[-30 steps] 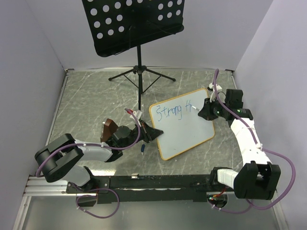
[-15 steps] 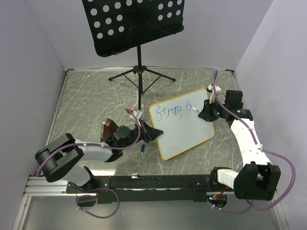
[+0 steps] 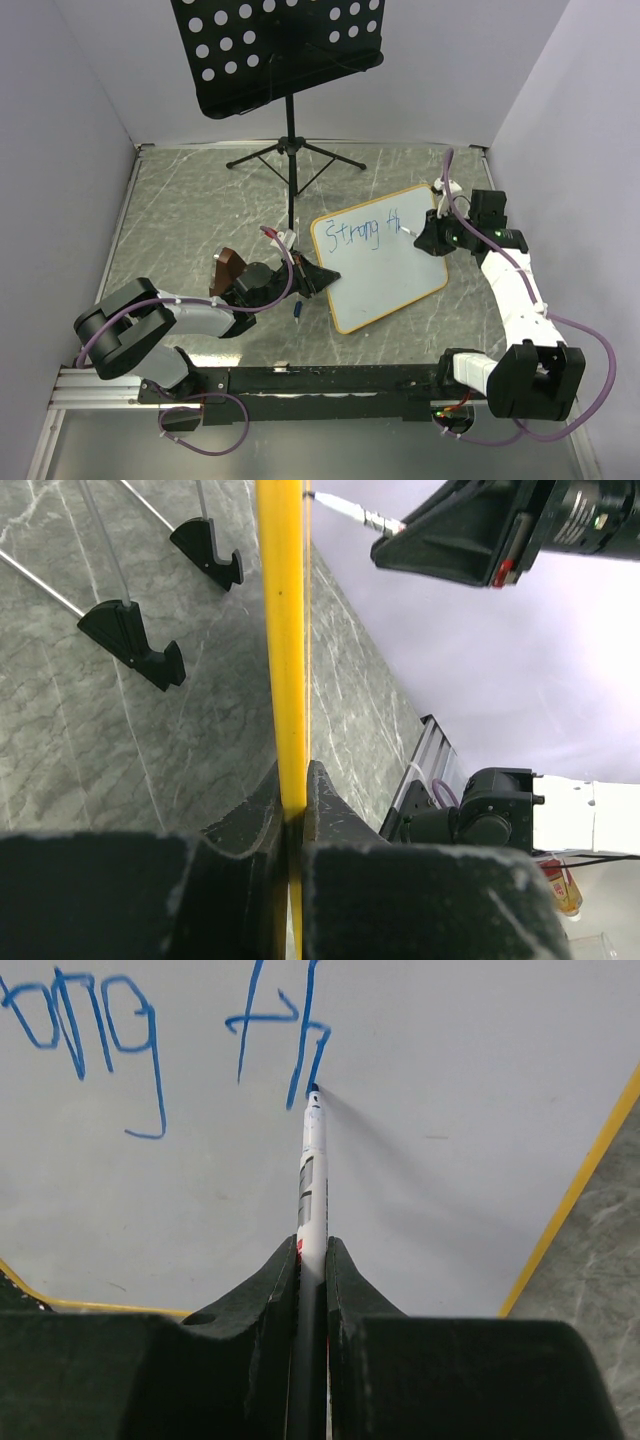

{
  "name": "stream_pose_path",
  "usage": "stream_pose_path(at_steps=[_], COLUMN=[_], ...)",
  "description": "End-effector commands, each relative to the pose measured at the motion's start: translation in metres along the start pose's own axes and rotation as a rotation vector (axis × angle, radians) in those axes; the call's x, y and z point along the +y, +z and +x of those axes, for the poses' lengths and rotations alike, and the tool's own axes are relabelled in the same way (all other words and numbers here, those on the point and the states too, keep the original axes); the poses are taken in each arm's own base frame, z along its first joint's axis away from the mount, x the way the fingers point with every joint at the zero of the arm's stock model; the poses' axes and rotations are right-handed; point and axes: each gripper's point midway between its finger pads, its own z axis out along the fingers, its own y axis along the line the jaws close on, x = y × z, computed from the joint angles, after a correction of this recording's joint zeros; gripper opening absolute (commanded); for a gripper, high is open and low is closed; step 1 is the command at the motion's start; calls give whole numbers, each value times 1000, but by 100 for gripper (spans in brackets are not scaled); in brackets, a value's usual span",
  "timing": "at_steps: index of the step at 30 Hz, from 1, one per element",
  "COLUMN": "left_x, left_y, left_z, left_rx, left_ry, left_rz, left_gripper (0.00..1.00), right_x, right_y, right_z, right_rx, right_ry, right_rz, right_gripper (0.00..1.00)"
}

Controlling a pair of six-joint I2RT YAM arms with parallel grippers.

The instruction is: Write a sentence on the whiteboard

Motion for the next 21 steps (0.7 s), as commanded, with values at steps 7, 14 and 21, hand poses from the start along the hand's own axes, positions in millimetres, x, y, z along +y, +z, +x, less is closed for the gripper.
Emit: stream_pose_path(at_steps=[7, 14, 21], left_x=[-33, -33, -34], left_y=[1, 3, 2], left_z=[-23, -23, -25], left_rx=[-78, -75, -79], left_ry=[55, 59, 59], left_rz=[128, 134, 133], left_gripper=[1, 1, 1], right_x=[-16, -15, -13], right_y=[-3, -2, -3], right_z=[-47, -42, -41], right_rx=[-94, -87, -91], right_ry=[-29, -22, -24], right_rz=[49, 44, 43], right_gripper=[0, 0, 0])
